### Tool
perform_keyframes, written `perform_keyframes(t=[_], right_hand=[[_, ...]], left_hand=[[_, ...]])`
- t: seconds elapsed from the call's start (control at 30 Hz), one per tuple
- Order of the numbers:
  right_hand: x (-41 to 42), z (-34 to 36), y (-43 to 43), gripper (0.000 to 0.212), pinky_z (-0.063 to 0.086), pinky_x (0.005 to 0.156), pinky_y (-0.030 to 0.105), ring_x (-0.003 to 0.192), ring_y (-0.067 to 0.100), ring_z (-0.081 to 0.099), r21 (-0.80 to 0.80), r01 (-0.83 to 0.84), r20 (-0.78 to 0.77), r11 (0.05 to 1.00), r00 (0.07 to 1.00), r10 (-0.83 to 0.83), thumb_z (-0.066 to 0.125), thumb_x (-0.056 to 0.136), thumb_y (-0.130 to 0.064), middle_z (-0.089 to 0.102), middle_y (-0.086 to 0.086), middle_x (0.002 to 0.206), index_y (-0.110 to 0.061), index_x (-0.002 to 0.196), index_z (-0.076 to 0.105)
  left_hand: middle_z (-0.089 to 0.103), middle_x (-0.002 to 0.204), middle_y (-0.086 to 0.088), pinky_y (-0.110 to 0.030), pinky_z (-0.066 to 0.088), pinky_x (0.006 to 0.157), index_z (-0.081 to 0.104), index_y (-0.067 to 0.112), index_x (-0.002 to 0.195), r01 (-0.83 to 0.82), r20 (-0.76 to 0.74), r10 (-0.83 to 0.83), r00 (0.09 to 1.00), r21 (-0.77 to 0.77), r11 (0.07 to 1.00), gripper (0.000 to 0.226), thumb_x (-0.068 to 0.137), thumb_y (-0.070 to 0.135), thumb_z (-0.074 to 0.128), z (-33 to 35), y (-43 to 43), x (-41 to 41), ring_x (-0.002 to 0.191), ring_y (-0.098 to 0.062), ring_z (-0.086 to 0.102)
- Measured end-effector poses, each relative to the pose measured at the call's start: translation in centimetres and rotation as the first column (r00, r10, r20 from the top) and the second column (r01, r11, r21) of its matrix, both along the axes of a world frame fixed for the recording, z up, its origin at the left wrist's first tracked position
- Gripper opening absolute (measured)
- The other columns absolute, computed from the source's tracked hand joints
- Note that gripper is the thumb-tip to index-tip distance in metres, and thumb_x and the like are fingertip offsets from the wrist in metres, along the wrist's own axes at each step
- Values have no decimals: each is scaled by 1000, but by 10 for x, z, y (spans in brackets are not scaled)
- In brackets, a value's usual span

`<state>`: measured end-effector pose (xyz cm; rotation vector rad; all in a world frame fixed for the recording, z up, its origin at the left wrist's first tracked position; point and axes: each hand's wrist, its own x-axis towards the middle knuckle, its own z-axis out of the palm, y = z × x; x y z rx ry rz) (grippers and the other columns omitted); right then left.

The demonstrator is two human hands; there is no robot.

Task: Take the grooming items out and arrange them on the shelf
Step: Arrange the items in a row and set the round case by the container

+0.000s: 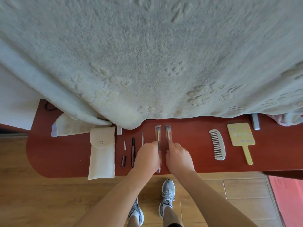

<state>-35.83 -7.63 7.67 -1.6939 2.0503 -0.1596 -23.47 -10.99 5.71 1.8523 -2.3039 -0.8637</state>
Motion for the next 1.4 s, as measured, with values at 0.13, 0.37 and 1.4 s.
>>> perform_keyframes(t=[0.13,0.37,1.4], right_hand=[[-9,1,0,30,36,61,20,76,22,62,-6,5,-1,1000,1000,-5,49,94,-13,63,5,94,-10,123,56],[-20,0,2,31,36,63,19,77,20,62,-24,26,8,999,1000,-26,48,95,-15,63,4,96,-12,125,55],[-38,-5,5,30,38,59,20,67,16,52,-23,44,7,999,999,-44,49,93,-13,62,2,90,-12,122,56]], left_hand=[[73,95,3,-35,60,77,63,21,117,1,-19,-1,1000,5,1000,23,95,25,58,-1,0,-7,85,-17,70],[74,94,4,-30,59,77,64,21,116,14,-61,-15,998,-10,1000,21,95,24,60,0,2,-19,84,-16,71],[73,100,7,-31,59,80,64,22,119,37,-70,-39,997,-29,999,24,96,31,59,-2,7,-35,86,-14,71]])
